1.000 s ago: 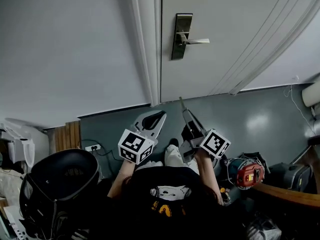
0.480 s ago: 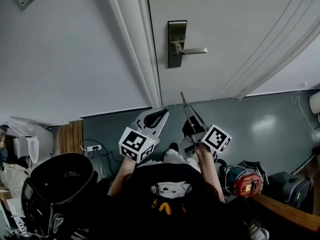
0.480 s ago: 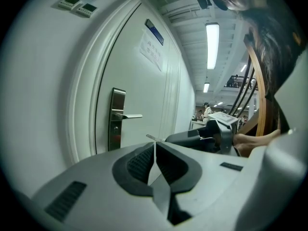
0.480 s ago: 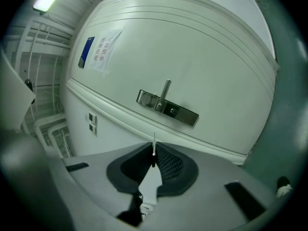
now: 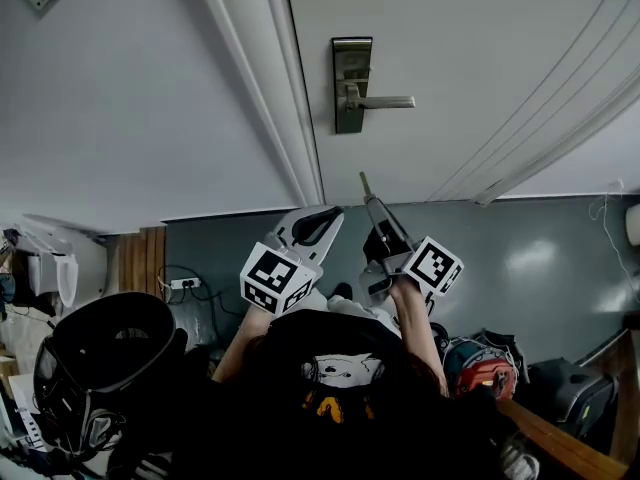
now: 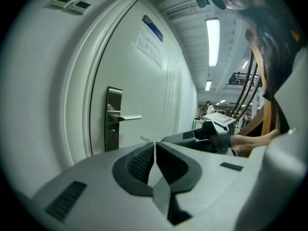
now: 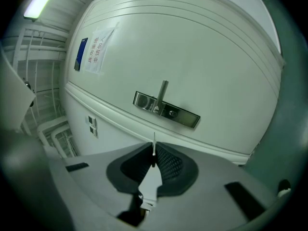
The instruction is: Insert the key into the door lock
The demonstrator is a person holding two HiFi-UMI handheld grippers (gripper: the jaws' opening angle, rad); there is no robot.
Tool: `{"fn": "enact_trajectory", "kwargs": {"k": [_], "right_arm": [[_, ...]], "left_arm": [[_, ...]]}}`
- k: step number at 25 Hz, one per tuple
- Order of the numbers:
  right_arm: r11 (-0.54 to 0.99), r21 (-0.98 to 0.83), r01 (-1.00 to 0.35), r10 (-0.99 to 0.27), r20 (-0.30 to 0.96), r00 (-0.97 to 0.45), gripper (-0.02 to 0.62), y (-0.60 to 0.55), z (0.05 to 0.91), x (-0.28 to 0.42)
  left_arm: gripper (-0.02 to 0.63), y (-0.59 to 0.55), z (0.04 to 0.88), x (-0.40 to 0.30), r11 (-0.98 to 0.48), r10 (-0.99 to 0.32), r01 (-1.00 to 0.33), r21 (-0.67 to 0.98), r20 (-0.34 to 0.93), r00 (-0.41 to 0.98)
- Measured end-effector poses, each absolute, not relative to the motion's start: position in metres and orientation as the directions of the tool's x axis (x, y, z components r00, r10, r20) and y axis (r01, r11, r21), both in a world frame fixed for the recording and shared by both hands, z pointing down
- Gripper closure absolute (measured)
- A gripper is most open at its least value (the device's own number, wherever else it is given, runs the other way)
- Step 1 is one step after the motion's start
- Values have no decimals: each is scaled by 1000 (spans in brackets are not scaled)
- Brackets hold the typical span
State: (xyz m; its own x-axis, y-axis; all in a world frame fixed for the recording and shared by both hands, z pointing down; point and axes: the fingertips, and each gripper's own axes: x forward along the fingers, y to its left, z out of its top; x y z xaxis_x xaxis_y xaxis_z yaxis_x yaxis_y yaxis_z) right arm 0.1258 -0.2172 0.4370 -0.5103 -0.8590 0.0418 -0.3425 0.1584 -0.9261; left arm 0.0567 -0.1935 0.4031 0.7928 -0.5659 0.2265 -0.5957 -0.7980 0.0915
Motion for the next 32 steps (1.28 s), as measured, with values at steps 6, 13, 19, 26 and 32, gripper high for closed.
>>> {"fn": "enact_trajectory", "kwargs": {"k": [6,13,19,26,32], "right_arm": [[166,-930,-328,-845,38,-534,574,-223,440,121],[138,-935,-326,-846,60,-530,575,-237,453,121],[119,-953,-278,-855,44,-517,575,-263,460,124],[104,-975,-197,-869,7,-495,575,-300,462,123],[72,-992,-104,-885,-16,-465,574,-331,466,124]], "left_arm": [[592,-192,401,50,-778,-594,-623,79,232,771],[592,-195,407,39,-759,-614,-648,71,255,747],[592,-212,406,40,-760,-618,-647,57,244,747],[592,-234,401,43,-760,-628,-649,33,224,746],[592,-248,402,46,-764,-623,-645,34,224,750]]}}
